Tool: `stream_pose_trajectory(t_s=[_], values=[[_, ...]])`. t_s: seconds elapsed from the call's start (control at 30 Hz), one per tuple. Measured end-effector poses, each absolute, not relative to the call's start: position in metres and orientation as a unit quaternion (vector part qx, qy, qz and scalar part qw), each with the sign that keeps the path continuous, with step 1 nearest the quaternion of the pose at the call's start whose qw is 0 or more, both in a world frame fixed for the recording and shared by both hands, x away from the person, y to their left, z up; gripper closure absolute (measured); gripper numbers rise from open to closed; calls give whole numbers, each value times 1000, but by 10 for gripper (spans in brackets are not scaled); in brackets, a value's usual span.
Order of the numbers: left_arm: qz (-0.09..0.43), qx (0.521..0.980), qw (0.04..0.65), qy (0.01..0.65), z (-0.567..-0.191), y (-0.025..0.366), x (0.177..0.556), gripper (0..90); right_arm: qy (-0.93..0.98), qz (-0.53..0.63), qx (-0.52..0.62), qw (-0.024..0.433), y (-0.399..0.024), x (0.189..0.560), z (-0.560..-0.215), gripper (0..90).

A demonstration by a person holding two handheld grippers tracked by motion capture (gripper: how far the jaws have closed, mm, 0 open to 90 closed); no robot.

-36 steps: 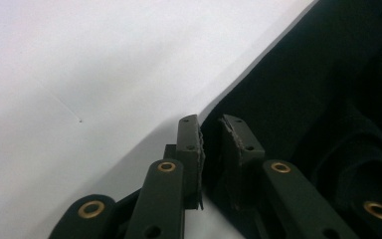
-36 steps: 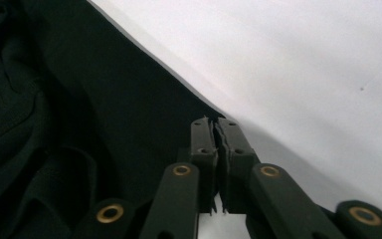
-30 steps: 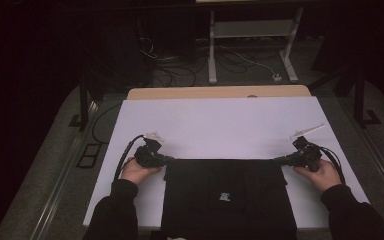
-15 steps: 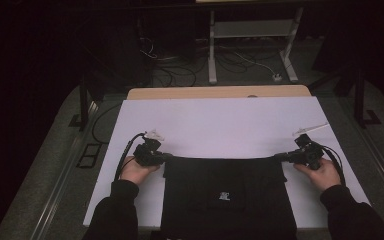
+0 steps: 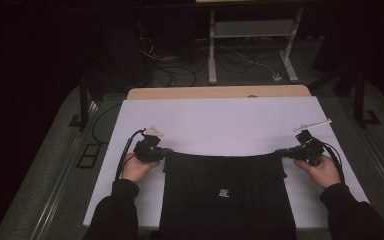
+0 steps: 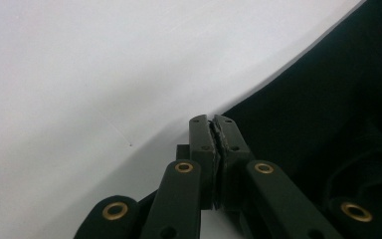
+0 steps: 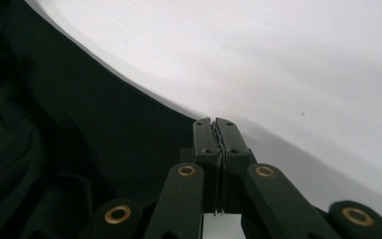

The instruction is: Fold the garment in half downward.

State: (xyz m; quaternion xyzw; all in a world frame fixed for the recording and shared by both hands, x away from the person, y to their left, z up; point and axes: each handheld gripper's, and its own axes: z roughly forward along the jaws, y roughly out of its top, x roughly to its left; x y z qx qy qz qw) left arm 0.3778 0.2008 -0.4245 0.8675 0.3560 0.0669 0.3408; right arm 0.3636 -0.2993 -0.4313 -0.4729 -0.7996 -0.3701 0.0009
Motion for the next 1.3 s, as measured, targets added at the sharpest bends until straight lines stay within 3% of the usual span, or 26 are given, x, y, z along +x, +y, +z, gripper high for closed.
stream_pose_trajectory(t_s=[1.3], values=[[69, 869, 336, 358, -386, 195, 408, 870, -799, -370, -474, -15, -300, 395, -402, 875]])
